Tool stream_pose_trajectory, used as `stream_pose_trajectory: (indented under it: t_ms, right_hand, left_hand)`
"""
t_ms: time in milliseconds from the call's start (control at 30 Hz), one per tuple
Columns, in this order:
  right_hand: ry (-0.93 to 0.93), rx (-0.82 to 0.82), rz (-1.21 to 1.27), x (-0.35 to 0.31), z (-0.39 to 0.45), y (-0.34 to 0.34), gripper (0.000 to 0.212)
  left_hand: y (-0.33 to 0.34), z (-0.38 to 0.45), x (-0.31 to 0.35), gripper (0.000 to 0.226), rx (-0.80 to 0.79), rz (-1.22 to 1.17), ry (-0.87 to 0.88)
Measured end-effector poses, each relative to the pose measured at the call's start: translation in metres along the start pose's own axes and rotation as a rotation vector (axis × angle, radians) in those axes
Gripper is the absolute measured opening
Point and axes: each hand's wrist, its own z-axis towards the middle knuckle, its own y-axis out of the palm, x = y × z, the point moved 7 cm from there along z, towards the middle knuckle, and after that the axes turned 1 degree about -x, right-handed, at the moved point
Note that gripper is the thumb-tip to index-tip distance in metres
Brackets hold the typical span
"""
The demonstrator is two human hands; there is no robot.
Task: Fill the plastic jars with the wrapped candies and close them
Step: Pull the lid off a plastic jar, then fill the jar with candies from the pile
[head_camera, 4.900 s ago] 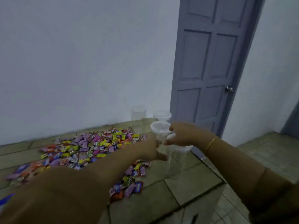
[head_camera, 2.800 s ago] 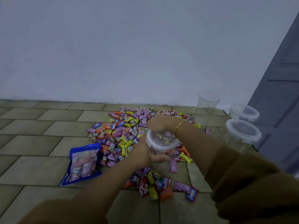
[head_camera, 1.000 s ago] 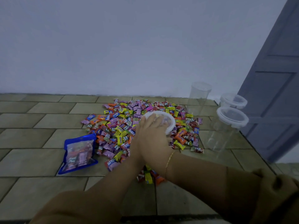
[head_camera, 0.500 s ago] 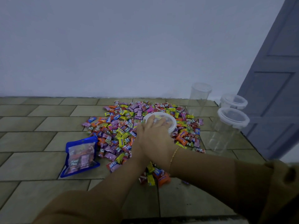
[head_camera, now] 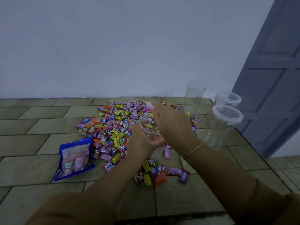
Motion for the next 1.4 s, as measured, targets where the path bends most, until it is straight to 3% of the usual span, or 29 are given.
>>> stream_pose_trajectory:
  t_ms: [67, 167, 267, 433, 700, 833, 1067, 1200, 1300, 1400]
  right_hand:
    - [0.162, 0.171, 0.243, 0.02, -0.004, -0.02, 0.03]
    - [0.468, 0.223, 0.5, 0.063, -0.018, -0.019, 0.033]
    - [0.634, 0.255, 0.614, 0.093, -0.039, -0.005, 0.029]
    - [0.792, 0.18, 0.599, 0.121, -0.088, 0.024, 0.027]
    - [0.961, 0.106, 0.64, 0.138, -0.141, 0.055, 0.024]
    - [1.03, -0.023, 0.619, 0.14, -0.152, 0.073, 0.035]
    - [0.939, -0.155, 0.497, 0.131, -0.159, 0.086, 0.034]
    - [0.759, -0.215, 0.307, 0.115, -0.152, 0.089, 0.039]
    - [0.527, -0.273, 0.11, 0.089, -0.145, 0.091, 0.049]
    - [0.517, -0.177, 0.177, 0.06, -0.147, 0.086, 0.044]
  left_hand:
    - [-0.007, -0.008, 0.011, 0.103, 0.042, -0.079, 0.004]
    - [-0.008, -0.01, 0.013, 0.112, 0.038, -0.125, 0.024]
    - [-0.006, -0.011, 0.007, 0.113, -0.008, -0.123, 0.041]
    - [-0.001, -0.033, -0.007, 0.129, -0.079, 0.01, 0.013]
    - [0.002, -0.062, -0.021, 0.136, -0.033, 0.343, 0.071]
    - [-0.001, -0.075, -0.022, 0.124, 0.059, 0.409, 0.209]
    - [0.006, -0.084, -0.028, 0.089, -0.043, 0.595, 0.353]
    - [0.004, -0.084, -0.03, 0.083, -0.043, 0.586, 0.411]
    - [0.004, -0.086, -0.029, 0.084, -0.058, 0.558, 0.471]
    - [0.006, -0.088, -0.031, 0.083, -0.073, 0.611, 0.513]
